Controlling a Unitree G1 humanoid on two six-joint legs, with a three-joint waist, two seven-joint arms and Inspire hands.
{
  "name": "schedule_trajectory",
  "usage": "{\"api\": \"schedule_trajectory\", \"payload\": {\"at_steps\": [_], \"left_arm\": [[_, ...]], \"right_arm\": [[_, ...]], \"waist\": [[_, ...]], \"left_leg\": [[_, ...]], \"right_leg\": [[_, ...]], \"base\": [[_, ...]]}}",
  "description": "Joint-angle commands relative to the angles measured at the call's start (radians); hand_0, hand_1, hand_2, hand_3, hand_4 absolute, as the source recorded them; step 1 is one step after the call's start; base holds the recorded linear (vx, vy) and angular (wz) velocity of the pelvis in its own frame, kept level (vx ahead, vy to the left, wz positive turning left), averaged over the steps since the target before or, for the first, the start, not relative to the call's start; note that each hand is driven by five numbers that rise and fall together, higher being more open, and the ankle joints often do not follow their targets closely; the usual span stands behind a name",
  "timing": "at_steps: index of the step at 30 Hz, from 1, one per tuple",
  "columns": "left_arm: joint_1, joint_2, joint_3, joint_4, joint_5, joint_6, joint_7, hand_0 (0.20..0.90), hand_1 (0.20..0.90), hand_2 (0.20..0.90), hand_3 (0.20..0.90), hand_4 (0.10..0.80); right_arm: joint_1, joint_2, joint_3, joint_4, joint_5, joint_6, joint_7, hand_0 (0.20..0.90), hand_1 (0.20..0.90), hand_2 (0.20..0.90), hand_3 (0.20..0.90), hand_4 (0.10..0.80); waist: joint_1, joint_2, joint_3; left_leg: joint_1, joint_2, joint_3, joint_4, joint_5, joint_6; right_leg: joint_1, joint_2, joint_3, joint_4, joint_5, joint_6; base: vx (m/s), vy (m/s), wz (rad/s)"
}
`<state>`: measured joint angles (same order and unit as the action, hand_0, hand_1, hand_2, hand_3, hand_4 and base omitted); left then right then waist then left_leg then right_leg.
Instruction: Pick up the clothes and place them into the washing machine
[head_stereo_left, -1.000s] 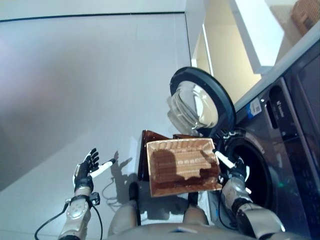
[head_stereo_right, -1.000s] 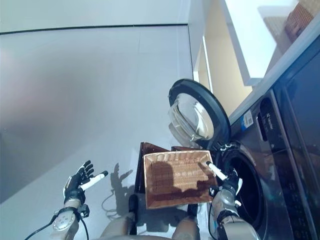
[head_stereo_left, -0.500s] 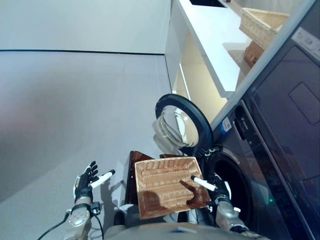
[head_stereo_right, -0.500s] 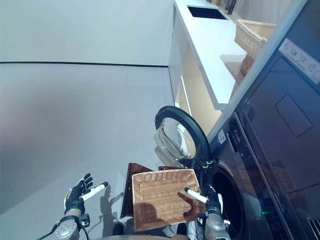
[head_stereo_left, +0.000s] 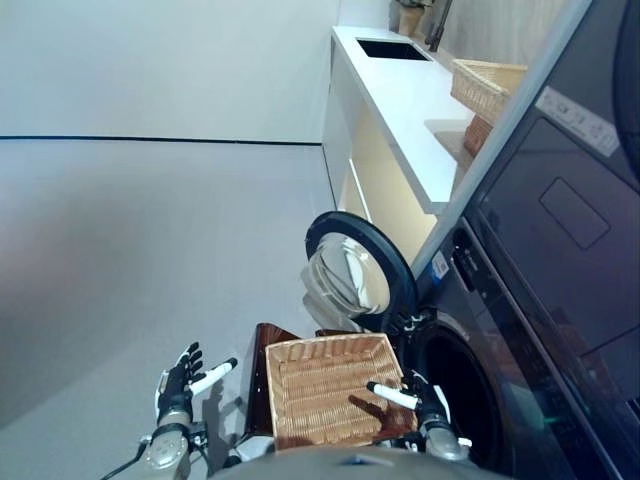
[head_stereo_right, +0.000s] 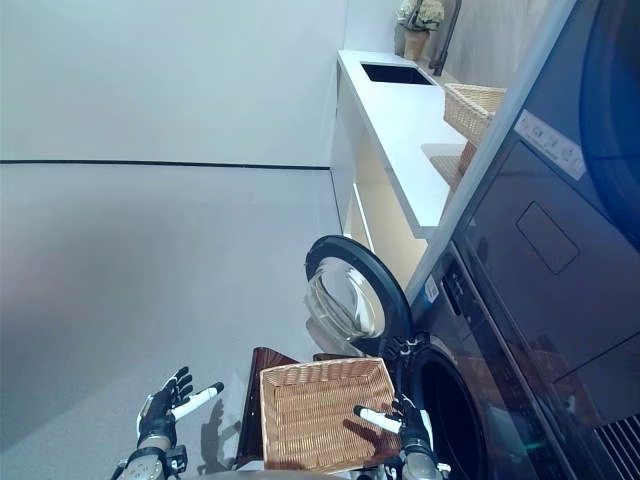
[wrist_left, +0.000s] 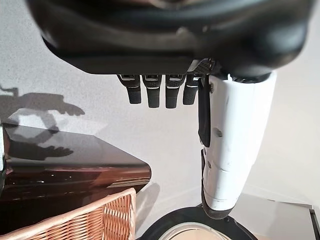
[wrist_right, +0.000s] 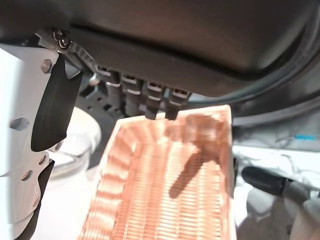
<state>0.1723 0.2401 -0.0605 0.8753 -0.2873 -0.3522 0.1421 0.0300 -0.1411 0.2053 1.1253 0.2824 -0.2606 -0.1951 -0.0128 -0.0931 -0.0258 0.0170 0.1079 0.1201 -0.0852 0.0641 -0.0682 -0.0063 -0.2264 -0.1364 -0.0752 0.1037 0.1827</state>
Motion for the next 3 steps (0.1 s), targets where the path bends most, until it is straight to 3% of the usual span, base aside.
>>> {"api": "schedule_trajectory", "payload": {"at_steps": [1, 3], "left_arm": [[-0.069, 0.022, 0.003, -0.002, 0.018, -0.064, 0.021, 0.9, 0.9, 0.9, 0.9, 0.8], [-0.067, 0.021, 0.003, -0.007, 0.018, -0.064, 0.019, 0.9, 0.9, 0.9, 0.9, 0.8]], "right_arm": [[-0.057, -0.018, -0.006, -0.037, 0.008, -0.063, -0.021, 0.9, 0.9, 0.9, 0.9, 0.8], [-0.056, -0.016, -0.003, -0.039, 0.008, -0.063, -0.021, 0.9, 0.9, 0.9, 0.9, 0.8]], "waist": [[0.016, 0.012, -0.004], [0.015, 0.012, -0.005]], "left_leg": [[0.009, 0.001, -0.046, 0.005, -0.029, -0.008], [0.01, 0.001, -0.047, 0.005, -0.03, -0.008]], "right_leg": [[-0.045, -0.021, -0.049, 0.07, 0.04, 0.017], [-0.045, -0.021, -0.049, 0.07, 0.04, 0.017]], "base": [[0.0, 0.0, 0.0], [0.0, 0.0, 0.0]]}}
